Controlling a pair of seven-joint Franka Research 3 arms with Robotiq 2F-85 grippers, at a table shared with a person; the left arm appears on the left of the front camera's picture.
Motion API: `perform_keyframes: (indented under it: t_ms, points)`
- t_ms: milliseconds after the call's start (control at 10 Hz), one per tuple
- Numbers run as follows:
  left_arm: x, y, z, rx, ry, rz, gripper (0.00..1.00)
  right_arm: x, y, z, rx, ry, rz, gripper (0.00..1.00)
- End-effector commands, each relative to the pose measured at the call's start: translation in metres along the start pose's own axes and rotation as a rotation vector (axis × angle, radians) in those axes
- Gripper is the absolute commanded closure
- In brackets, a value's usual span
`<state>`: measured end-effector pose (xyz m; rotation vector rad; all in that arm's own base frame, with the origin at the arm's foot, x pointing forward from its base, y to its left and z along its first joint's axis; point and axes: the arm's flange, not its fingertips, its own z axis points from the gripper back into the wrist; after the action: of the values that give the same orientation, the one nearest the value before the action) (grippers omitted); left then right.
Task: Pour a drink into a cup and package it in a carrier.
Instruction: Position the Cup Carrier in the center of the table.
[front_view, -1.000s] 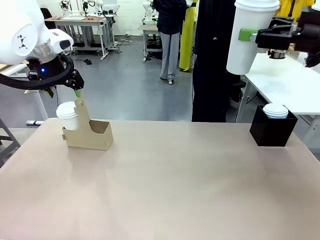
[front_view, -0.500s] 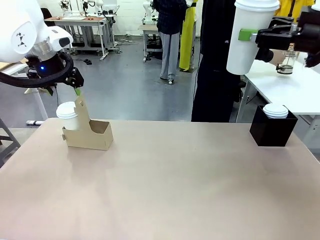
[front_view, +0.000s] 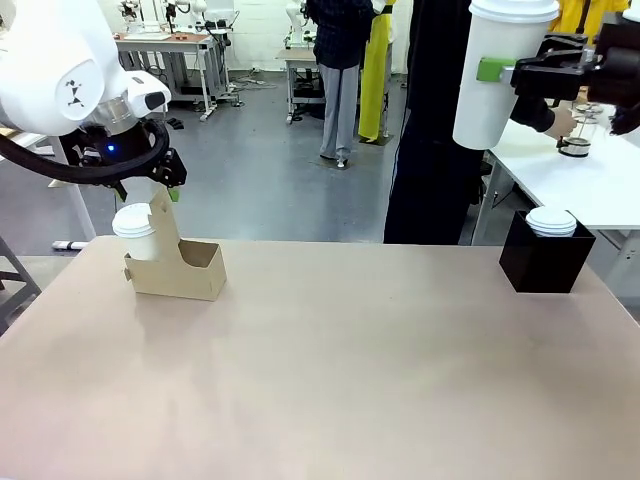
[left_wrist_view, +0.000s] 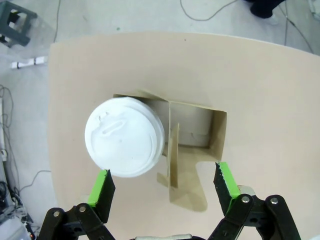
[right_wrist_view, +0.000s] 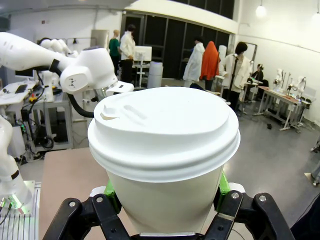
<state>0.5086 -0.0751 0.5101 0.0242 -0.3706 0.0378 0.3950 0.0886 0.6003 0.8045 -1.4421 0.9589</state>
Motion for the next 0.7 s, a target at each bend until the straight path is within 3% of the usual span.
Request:
perform_keyframes:
  t_ms: [0,100,200,300,400,600]
  points:
    - [0.0161,-0.0012,-0.0043,0.038,-0.012,0.013,0.59,0.0019,-0.0012,0.0001,0.001,-0.011,0.005,0.20]
    - [0.0196,-0.0019,-0.0053,0.028,-0.001,-0.002,0.59,0.0019,-0.0012,0.0001,0.001,-0.011,0.005,0.20]
    - [0.0208,-0.0011,-0.0064,0.018,0.010,-0.007,1.00,0.0019,-0.0012,0.0001,0.001,-0.011,0.005,0.20]
    - [0.0231,-0.0013,-0.0089,0.018,0.017,-0.013,0.61,0.0019,-0.0012,0.0001,0.001,-0.011,0.005,0.20]
    - [0.0238,-0.0029,-0.0094,0.024,0.022,-0.014,1.00,0.0019,-0.0012,0.0001,0.001,-0.011,0.005,0.20]
    - [0.0234,-0.0072,-0.0102,0.021,0.032,-0.020,1.00,0.0019,-0.0012,0.0001,0.001,-0.011,0.005,0.20]
